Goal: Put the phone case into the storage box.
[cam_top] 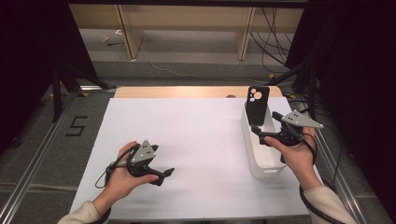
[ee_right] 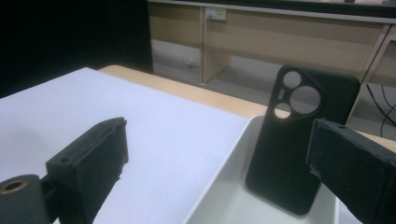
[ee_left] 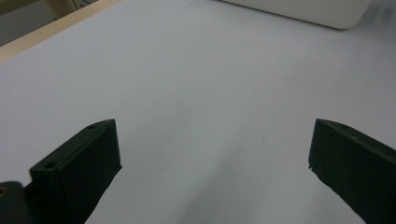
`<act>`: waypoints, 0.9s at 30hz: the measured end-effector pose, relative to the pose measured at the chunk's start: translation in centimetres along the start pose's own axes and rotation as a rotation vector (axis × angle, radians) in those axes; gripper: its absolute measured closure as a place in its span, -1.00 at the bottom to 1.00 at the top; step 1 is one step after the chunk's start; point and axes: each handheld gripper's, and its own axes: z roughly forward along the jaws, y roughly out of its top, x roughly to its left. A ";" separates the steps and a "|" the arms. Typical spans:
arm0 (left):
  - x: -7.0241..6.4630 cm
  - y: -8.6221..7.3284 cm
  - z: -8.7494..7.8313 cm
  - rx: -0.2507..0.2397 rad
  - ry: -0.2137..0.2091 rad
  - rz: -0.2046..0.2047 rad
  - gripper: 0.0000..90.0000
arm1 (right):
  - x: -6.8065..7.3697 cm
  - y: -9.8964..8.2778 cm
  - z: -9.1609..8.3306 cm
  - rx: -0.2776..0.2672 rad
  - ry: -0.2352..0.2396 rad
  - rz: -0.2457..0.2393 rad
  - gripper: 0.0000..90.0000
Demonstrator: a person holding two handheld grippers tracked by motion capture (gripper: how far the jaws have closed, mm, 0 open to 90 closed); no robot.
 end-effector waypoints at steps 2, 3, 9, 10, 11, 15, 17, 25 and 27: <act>0.0 0.0 0.0 0.000 -0.001 0.000 -0.96 | 0.3 -0.3 -0.7 -0.004 0.015 -0.002 -0.85; 0.0 0.0 0.0 0.002 -0.001 0.000 -0.96 | 0.4 -0.4 -1.0 -0.004 0.021 0.000 -0.85; 0.0 0.0 0.0 0.001 -0.001 -0.001 -0.96 | 1.0 -0.9 -2.3 -0.013 0.041 -0.013 -0.85; 0.0 0.0 0.0 0.001 -0.001 -0.001 -0.96 | 1.1 -0.9 -2.4 -0.014 0.043 -0.012 -0.85; 0.0 0.0 0.0 0.000 -0.002 -0.001 -0.96 | 1.3 -1.0 -2.7 -0.012 0.047 -0.013 -0.84; 0.0 0.0 0.0 -0.001 -0.002 -0.001 -0.96 | 1.6 -1.3 -3.5 -0.011 0.058 -0.023 -0.84; 0.0 0.0 0.0 -0.002 -0.003 -0.001 -0.96 | 1.7 -1.4 -3.8 -0.011 0.058 -0.024 -0.84; 0.0 0.0 0.0 -0.003 -0.004 -0.003 -0.96 | 2.0 -2.1 -4.5 -0.001 0.072 -0.023 -0.83; 0.0 0.1 0.0 -0.008 -0.004 -0.005 -0.96 | 2.1 -2.1 -4.5 0.000 0.074 -0.026 -0.83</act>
